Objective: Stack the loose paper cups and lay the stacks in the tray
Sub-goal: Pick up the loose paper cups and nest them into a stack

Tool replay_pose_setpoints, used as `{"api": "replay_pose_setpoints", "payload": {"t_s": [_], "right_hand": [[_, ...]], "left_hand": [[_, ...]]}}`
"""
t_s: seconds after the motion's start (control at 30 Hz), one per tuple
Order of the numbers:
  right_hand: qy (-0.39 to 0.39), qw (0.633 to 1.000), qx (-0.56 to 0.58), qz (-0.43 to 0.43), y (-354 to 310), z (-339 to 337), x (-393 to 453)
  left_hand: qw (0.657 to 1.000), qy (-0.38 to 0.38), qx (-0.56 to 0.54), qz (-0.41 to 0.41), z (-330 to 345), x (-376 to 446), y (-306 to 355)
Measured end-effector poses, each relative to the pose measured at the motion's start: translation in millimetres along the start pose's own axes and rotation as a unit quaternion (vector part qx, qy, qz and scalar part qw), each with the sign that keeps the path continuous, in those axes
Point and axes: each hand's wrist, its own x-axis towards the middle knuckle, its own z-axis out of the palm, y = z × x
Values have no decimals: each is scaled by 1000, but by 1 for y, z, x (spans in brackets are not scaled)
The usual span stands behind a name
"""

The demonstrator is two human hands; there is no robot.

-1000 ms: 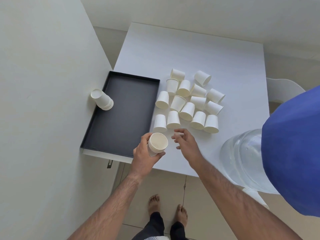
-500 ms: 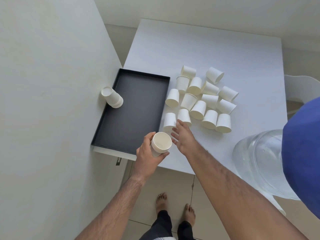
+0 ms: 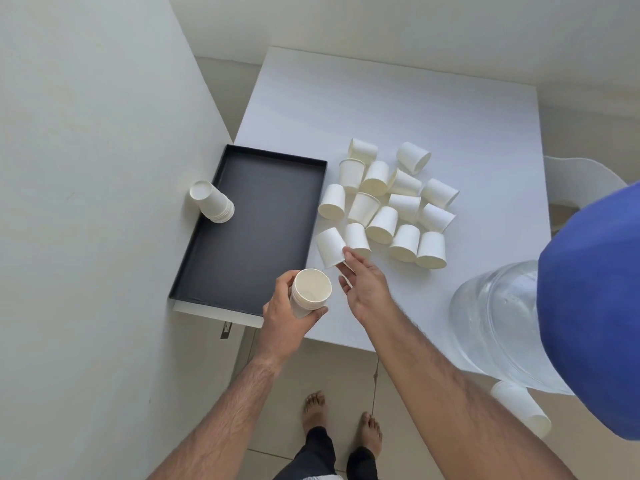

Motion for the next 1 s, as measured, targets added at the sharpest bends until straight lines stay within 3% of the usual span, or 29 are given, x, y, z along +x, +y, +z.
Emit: {"api": "replay_pose_setpoints", "payload": {"t_s": [0.17,0.27,0.43,0.77,0.87,1.0], "right_hand": [[-45,998,11,-51,-31,-28,-34],[-73,975,-154,-139,-49,-42,-59],[-123,870,-389,-277,-65,-54,-87],[-123,658,-599,-439,-59,-62,-89],[-134,640,-611,-445,-48,-64,-88],[-134,667,-612,-403,-36,-70,-86]], "left_hand": [[1000,-4,-10,1,7,-3,11],[1000,-17,-13,4,12,-6,19],[999,-29,-14,28,18,-8,32],[997,-52,-2,58,26,-12,42],[997,-56,-8,59,30,-14,45],[996,-61,-8,61,34,-15,49]]}}
